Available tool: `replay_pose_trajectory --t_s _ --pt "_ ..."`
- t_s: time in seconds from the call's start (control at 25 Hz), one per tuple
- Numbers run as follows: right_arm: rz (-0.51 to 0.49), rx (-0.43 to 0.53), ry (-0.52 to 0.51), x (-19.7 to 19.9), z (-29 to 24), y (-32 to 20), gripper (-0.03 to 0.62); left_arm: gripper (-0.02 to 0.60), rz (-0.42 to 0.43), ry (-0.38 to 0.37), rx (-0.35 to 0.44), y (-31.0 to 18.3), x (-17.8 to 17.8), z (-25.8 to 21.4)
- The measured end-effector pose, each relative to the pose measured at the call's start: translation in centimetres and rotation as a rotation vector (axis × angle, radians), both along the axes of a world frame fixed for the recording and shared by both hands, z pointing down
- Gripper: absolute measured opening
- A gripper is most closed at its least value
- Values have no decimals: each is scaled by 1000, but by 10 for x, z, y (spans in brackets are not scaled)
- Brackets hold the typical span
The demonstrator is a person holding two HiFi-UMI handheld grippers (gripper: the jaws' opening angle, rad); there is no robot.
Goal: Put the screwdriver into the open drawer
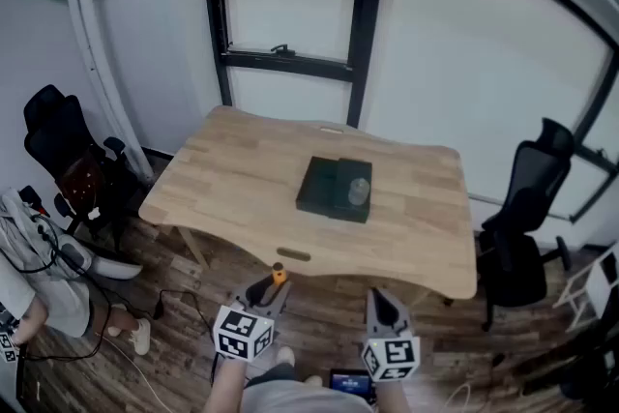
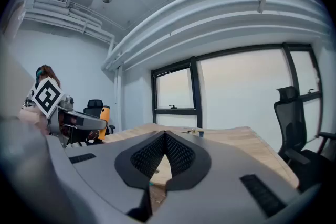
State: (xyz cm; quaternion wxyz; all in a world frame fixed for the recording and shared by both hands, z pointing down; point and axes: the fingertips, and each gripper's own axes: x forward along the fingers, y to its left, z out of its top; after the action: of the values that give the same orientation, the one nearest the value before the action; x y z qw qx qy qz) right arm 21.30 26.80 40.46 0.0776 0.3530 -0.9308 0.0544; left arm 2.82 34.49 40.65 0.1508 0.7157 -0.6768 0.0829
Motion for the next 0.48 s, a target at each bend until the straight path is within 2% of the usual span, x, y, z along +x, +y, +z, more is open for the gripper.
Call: replay_pose_trajectory --t_s 0.48 --pt "12 -7 -20 8 5 0 -3 109 10 1 -7 2 3 6"
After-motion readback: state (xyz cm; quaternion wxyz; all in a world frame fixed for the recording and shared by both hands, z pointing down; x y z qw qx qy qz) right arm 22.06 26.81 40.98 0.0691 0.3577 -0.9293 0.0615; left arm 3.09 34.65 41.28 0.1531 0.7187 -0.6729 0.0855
